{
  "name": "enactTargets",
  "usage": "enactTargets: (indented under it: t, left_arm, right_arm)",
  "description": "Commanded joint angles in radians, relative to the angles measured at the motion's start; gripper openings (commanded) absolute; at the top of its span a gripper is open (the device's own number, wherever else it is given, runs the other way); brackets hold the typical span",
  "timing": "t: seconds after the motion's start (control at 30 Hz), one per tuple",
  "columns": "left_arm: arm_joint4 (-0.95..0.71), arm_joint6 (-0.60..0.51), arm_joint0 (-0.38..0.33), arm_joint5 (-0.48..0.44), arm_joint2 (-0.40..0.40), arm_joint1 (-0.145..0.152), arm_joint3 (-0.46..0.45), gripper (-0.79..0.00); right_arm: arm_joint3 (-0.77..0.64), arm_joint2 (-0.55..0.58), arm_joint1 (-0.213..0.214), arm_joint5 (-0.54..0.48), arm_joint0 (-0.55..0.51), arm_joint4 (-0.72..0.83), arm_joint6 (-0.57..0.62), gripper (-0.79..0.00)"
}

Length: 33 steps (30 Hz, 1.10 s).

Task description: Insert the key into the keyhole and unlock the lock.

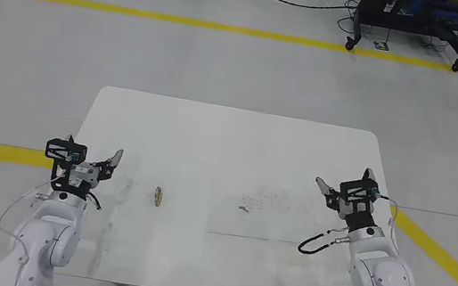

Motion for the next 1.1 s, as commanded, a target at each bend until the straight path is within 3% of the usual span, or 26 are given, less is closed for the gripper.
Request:
enactTargets:
  t: [0.0, 0.47, 0.57, 0.73, 0.87, 0.9, 0.93, 0.97, 1.07]
  left_arm:
    - [0.000, 0.000, 0.000, 0.000, 0.000, 0.000, 0.000, 0.000]
    - [0.000, 0.000, 0.000, 0.000, 0.000, 0.000, 0.000, 0.000]
    - [0.000, 0.000, 0.000, 0.000, 0.000, 0.000, 0.000, 0.000]
    - [0.000, 0.000, 0.000, 0.000, 0.000, 0.000, 0.000, 0.000]
    - [0.000, 0.000, 0.000, 0.000, 0.000, 0.000, 0.000, 0.000]
    - [0.000, 0.000, 0.000, 0.000, 0.000, 0.000, 0.000, 0.000]
    - [0.000, 0.000, 0.000, 0.000, 0.000, 0.000, 0.000, 0.000]
    - [0.000, 0.000, 0.000, 0.000, 0.000, 0.000, 0.000, 0.000]
    - [0.000, 0.000, 0.000, 0.000, 0.000, 0.000, 0.000, 0.000]
  right_arm:
    - [-0.002, -0.044, -0.002, -0.062, 0.012, 0.020, 0.008, 0.000]
    - [0.001, -0.062, -0.004, -0.098, 0.020, 0.054, 0.008, 0.000]
    - [0.041, -0.103, -0.004, -0.217, 0.055, 0.071, 0.013, 0.000]
    - [0.166, -0.207, 0.001, -0.547, 0.180, 0.063, 0.093, 0.000]
    - [0.228, -0.252, 0.002, -0.677, 0.250, 0.066, 0.140, -0.012]
    - [0.236, -0.258, 0.003, -0.687, 0.262, 0.055, 0.147, -0.200]
    - [0.243, -0.266, 0.003, -0.699, 0.272, 0.046, 0.150, -0.317]
    - [0.250, -0.275, 0.004, -0.714, 0.284, 0.024, 0.155, -0.391]
    - [0.286, -0.295, 0.003, -0.719, 0.319, -0.007, 0.158, -0.499]
